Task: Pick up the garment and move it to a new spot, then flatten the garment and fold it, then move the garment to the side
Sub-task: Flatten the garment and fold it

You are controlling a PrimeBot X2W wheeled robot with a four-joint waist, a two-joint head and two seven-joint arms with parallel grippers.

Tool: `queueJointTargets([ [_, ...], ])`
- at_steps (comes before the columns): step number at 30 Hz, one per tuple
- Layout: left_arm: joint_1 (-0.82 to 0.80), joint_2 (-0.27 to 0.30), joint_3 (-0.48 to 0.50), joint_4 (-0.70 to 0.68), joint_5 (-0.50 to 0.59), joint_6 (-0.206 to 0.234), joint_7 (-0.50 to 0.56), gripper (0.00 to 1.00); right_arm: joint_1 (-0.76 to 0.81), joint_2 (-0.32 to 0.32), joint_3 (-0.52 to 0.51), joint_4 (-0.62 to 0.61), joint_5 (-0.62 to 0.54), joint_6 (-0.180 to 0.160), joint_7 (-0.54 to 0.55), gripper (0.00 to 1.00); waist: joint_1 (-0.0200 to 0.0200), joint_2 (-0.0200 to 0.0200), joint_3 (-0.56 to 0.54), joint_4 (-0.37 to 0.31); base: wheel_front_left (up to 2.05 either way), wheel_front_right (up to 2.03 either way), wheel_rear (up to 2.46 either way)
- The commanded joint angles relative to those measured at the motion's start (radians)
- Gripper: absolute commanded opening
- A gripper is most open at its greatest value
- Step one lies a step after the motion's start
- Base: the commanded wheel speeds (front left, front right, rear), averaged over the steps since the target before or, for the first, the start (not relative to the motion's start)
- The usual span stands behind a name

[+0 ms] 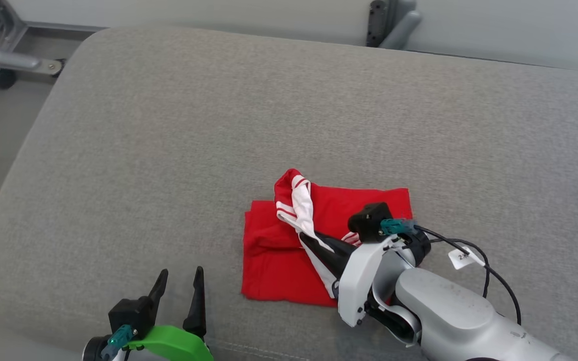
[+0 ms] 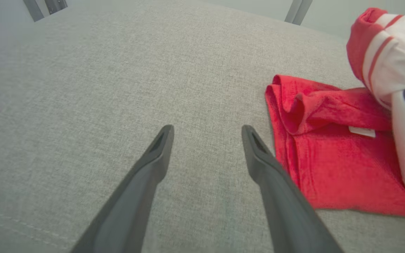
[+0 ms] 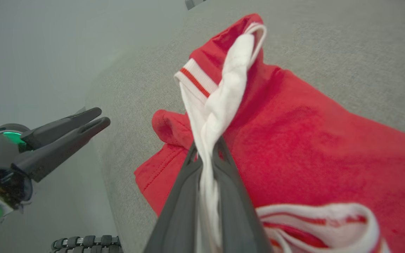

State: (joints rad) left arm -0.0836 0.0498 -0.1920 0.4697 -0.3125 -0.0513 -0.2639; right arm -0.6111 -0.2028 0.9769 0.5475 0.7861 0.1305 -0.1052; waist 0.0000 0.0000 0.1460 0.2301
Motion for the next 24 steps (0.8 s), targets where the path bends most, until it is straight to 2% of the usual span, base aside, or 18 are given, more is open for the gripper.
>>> queueJointTargets([
  [1,-0.009,0.002,-0.004,0.0,-0.009,0.008,0.0,1.0,-0.015,0.01,0.008,0.025,0.011,0.0,0.001,0.0,0.0,0.0,0.026,0.098,0.0,0.0,0.0],
  [4,-0.004,0.002,-0.015,-0.002,-0.017,0.012,0.0,1.0,-0.035,0.036,0.036,0.074,0.027,0.0,-0.012,0.0,0.0,0.0,0.032,0.121,0.0,0.0,0.0],
  [5,-0.002,0.002,-0.015,-0.003,-0.019,0.016,0.0,1.0,-0.044,0.041,0.043,0.089,0.033,0.0,-0.018,0.31,0.0,0.0,0.034,0.123,0.0,0.0,0.0],
  [6,-0.001,0.002,-0.015,-0.006,-0.021,0.018,0.0,1.0,-0.052,0.046,0.046,0.103,0.037,0.0,-0.024,0.95,0.0,0.0,0.035,0.123,0.0,0.0,0.0],
  [7,0.001,0.002,-0.008,-0.01,-0.023,0.025,0.0,1.0,-0.067,0.057,0.042,0.12,0.047,0.0,-0.062,1.0,0.0,0.0,0.037,0.115,0.0,0.0,0.0],
  [12,-0.003,0.002,0.019,-0.022,-0.022,0.032,0.0,1.0,-0.096,0.05,-0.009,0.081,0.089,0.0,-0.145,1.0,0.0,0.0,0.036,0.064,0.0,0.0,0.0],
  [20,-0.017,0.002,0.048,-0.031,-0.005,0.028,0.0,1.0,-0.005,-0.067,-0.199,-0.069,0.07,0.0,-0.159,1.0,0.0,0.0,0.023,-0.021,0.0,0.0,0.0],
  [24,-0.016,0.002,0.053,-0.026,0.0,0.022,0.0,1.0,0.071,-0.111,-0.216,-0.11,0.06,0.0,-0.159,1.0,0.0,0.0,0.017,-0.042,0.0,0.0,0.0],
])
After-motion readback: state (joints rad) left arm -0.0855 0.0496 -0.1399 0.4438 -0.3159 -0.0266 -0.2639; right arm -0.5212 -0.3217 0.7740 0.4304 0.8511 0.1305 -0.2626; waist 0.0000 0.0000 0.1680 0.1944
